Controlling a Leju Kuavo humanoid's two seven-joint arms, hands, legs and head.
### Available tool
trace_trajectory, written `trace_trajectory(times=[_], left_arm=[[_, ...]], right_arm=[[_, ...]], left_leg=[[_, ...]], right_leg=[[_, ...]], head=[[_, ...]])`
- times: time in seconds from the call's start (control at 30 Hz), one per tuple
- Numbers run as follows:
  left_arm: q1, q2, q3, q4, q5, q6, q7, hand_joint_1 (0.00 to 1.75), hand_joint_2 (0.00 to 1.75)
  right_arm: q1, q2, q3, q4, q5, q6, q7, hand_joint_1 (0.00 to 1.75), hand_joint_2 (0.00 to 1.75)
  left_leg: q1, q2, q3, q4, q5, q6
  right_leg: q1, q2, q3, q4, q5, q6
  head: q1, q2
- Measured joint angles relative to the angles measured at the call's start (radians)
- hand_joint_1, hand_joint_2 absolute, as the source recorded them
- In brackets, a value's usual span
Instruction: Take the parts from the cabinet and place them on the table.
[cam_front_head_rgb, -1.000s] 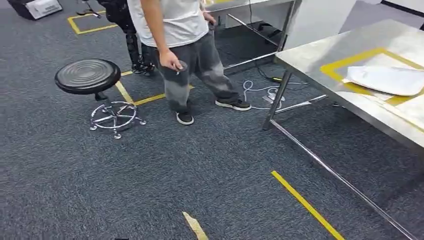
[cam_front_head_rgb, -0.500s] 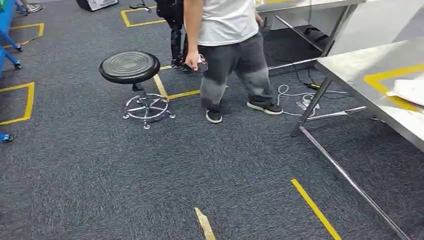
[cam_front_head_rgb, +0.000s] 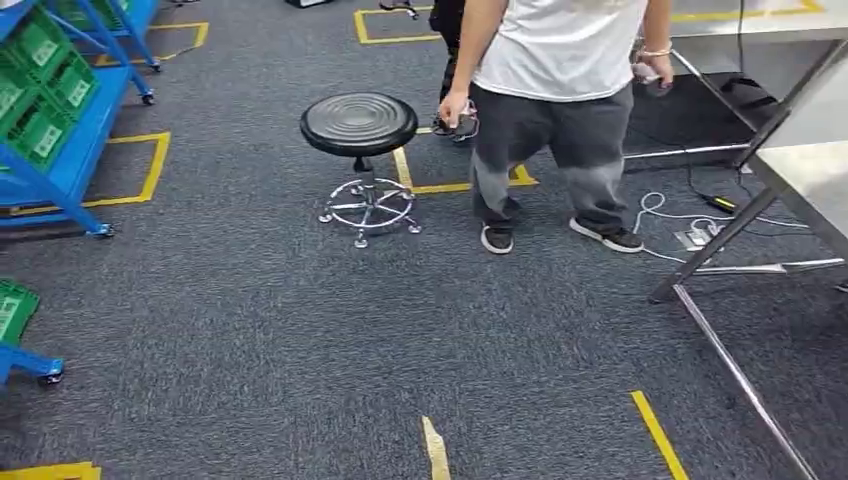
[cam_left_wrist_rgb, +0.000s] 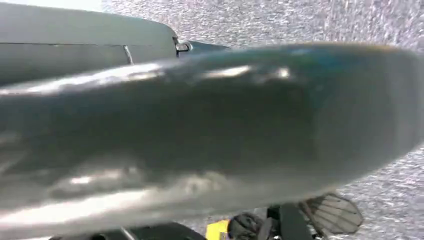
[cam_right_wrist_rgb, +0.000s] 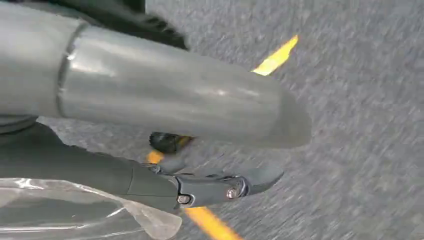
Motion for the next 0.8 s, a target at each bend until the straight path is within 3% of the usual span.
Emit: trace_trajectory(times=[0.1,0.13,0.17,0.2,0.23,0.27,0.3,0.37,0.43,0.47,0.5,0.57,0.6,0.63,0.67,0.7,0.77,0.8], left_arm=[[0.000,0.000,0.000,0.000,-0.001,0.003,0.000,0.00,0.00],[-0.001,0.002,0.000,0.000,0.000,0.003,-0.001,0.00,0.00],[-0.002,0.000,0.000,0.000,-0.002,0.001,-0.004,0.00,0.00],[-0.004,0.000,0.000,0.000,-0.013,-0.003,-0.003,0.00,0.00],[-0.008,0.000,-0.002,0.000,-0.030,-0.008,0.001,0.00,0.00],[-0.012,0.000,-0.009,0.000,-0.054,-0.013,0.010,0.00,1.75],[-0.013,0.001,-0.016,0.000,-0.064,-0.016,0.019,0.00,1.75],[-0.012,0.004,-0.019,0.000,-0.062,-0.014,0.016,0.00,1.75],[-0.011,0.009,-0.019,0.000,-0.051,-0.003,-0.006,0.00,1.75],[-0.014,0.012,-0.019,0.000,-0.050,-0.002,-0.013,0.00,1.75],[-0.022,0.023,-0.019,0.000,-0.042,0.002,-0.037,0.00,1.75],[-0.025,0.036,-0.018,0.000,-0.042,0.002,-0.068,0.00,1.75],[-0.021,0.042,-0.018,0.000,-0.042,0.000,-0.080,0.00,1.75],[-0.021,0.049,-0.018,0.000,-0.043,0.000,-0.085,0.00,1.75],[-0.021,0.051,-0.017,0.000,-0.043,-0.001,-0.089,0.00,1.75],[-0.025,0.055,-0.017,0.000,-0.044,-0.003,-0.092,0.00,1.75],[-0.029,0.055,-0.017,0.000,-0.056,-0.015,-0.089,0.00,1.75],[-0.029,0.054,-0.019,0.000,-0.066,-0.021,-0.069,0.00,1.75]], right_arm=[[-0.009,-0.009,-0.010,-0.001,0.008,0.002,0.000,0.00,0.00],[-0.010,-0.009,-0.011,-0.001,0.015,0.006,-0.003,0.00,0.00],[-0.010,-0.010,-0.012,-0.002,0.018,0.010,-0.009,0.00,0.00],[-0.010,-0.012,-0.012,-0.002,0.022,0.013,-0.012,0.00,0.00],[-0.008,-0.014,-0.012,-0.002,0.026,0.014,-0.014,0.00,0.00],[-0.008,-0.016,-0.012,-0.002,0.039,0.018,-0.019,0.00,0.00],[-0.008,-0.018,-0.010,-0.002,0.057,0.018,-0.021,0.00,0.00],[-0.007,-0.023,0.005,-0.002,0.100,0.006,-0.021,0.00,0.00],[-0.006,-0.031,0.033,-0.002,0.162,-0.021,-0.001,0.00,0.00],[-0.006,-0.032,0.039,-0.002,0.169,-0.027,0.010,0.00,0.00],[-0.002,-0.036,0.055,-0.002,0.185,-0.045,0.057,0.00,0.00],[-0.002,-0.039,0.068,-0.002,0.203,-0.056,0.103,0.00,0.00],[-0.003,-0.039,0.078,-0.002,0.212,-0.061,0.117,0.00,0.00],[-0.004,-0.039,0.088,-0.002,0.217,-0.061,0.124,0.00,0.00],[-0.004,-0.039,0.093,-0.002,0.220,-0.061,0.126,0.00,0.00],[-0.001,-0.039,0.098,-0.002,0.222,-0.063,0.129,0.00,0.00],[0.007,-0.039,0.107,-0.002,0.231,-0.063,0.133,0.00,0.00],[0.010,-0.039,0.113,-0.001,0.240,-0.061,0.130,0.00,0.00]], left_leg=[[0.008,-0.037,-0.010,-0.006,0.011,-0.021],[0.009,-0.032,-0.011,0.003,0.004,-0.023],[0.001,0.031,-0.023,0.034,-0.020,-0.028],[0.002,0.064,-0.049,0.089,-0.055,-0.034],[0.006,0.084,-0.087,0.171,-0.095,-0.039],[0.009,0.093,-0.126,0.256,-0.131,-0.042],[0.012,0.098,-0.149,0.307,-0.144,-0.045],[0.017,0.102,-0.131,0.277,-0.104,-0.047],[0.018,0.127,-0.043,0.105,-0.013,-0.044],[0.015,0.166,-0.005,0.028,0.010,-0.038],[0.001,0.181,0.010,0.000,-0.009,-0.029],[0.000,0.166,0.004,0.006,-0.013,-0.018],[-0.003,0.155,0.000,0.005,-0.013,-0.013],[0.005,0.144,0.009,-0.007,-0.006,-0.003],[0.005,0.138,0.011,-0.011,-0.004,0.000],[0.007,0.128,0.010,-0.010,-0.002,0.008],[0.008,0.103,0.008,-0.010,-0.003,0.013],[0.008,0.088,0.009,-0.010,-0.003,0.013]], right_leg=[[0.008,-0.035,0.004,0.001,0.004,-0.013],[0.000,-0.055,0.009,-0.009,0.010,-0.021],[0.002,-0.069,0.012,-0.011,0.009,-0.025],[0.004,-0.085,0.013,-0.011,0.007,-0.030],[0.007,-0.105,0.014,-0.011,0.004,-0.033],[0.009,-0.125,0.014,-0.011,0.002,-0.036],[0.010,-0.142,0.015,-0.010,0.000,-0.036],[0.010,-0.168,0.019,-0.010,-0.004,-0.034],[0.010,-0.192,0.030,-0.010,-0.010,-0.031],[0.011,-0.202,0.036,-0.010,-0.015,-0.026],[0.019,-0.215,0.026,-0.007,-0.024,-0.015],[0.018,-0.236,0.031,-0.009,-0.028,-0.007],[0.017,-0.246,0.047,-0.011,-0.028,-0.004],[0.013,-0.238,0.048,-0.008,-0.035,0.004],[0.009,-0.176,0.038,0.008,-0.048,0.006],[0.006,-0.132,0.012,0.060,-0.078,0.007],[0.005,-0.112,-0.075,0.229,-0.151,0.011],[0.005,-0.112,-0.116,0.298,-0.166,0.015]], head=[[0.000,0.000],[0.000,0.000],[-0.006,0.000],[-0.010,0.000],[-0.011,0.000],[-0.010,0.000],[-0.010,0.000],[-0.010,0.000],[-0.011,0.000],[-0.011,0.000],[-0.011,0.000],[-0.008,0.000],[-0.008,0.000],[-0.011,0.000],[-0.006,0.000],[-0.003,0.000],[0.000,0.000],[0.000,0.000]])
